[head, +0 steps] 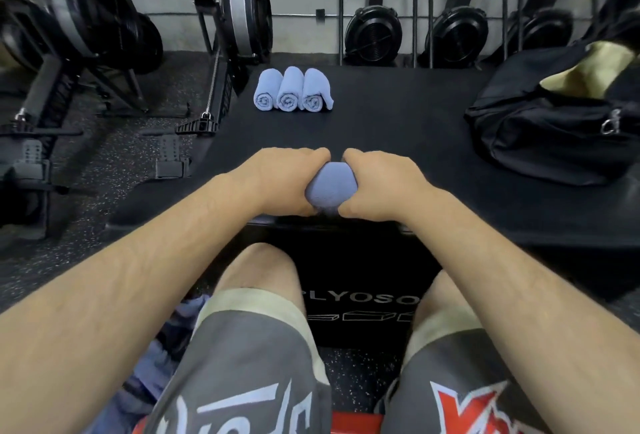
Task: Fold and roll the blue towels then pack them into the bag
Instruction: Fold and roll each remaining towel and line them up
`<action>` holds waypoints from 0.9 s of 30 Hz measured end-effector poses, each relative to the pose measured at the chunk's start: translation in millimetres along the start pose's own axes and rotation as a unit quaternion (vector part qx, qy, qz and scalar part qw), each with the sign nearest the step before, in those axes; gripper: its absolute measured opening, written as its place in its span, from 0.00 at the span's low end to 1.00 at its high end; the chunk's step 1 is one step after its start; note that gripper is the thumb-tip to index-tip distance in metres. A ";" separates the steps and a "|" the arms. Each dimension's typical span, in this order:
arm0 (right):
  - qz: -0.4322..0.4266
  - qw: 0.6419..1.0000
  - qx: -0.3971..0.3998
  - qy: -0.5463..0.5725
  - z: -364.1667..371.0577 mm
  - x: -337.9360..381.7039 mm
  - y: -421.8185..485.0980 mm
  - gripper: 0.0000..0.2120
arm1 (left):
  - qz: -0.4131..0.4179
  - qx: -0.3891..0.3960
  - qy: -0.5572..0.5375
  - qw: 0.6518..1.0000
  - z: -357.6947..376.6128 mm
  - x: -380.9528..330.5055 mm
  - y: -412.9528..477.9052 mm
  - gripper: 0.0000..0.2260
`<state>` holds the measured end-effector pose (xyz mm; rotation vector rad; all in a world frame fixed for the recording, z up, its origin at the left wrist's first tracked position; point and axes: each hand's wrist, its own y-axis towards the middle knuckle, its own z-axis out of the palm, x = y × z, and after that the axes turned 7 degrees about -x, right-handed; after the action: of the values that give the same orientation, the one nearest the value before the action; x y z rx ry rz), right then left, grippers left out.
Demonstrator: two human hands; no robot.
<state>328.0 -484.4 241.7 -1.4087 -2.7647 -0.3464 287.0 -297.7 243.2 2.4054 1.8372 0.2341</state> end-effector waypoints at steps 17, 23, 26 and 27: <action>-0.049 0.991 -0.080 -0.095 -0.4 3.0 -19.2 0.14 | -0.014 0.053 -0.026 0.998 -22.8 -1.0 -21.1 0.20; -0.102 0.989 -0.065 -0.084 -15.3 -3.7 -17.0 0.14 | -0.020 0.012 -0.060 0.998 -21.2 7.2 -27.4 0.15; -0.122 0.988 -0.056 -0.070 -18.6 -4.1 -14.3 0.13 | -0.021 0.002 -0.087 0.996 -21.0 8.6 -32.3 0.14; -0.123 0.989 -0.050 -0.070 -20.2 -4.8 -13.1 0.12 | -0.022 0.001 -0.096 0.995 -21.4 7.9 -32.9 0.14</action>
<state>318.7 -499.8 258.4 -1.1495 -3.0854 -0.4120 253.9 -281.6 258.9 2.2955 1.8031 -0.0030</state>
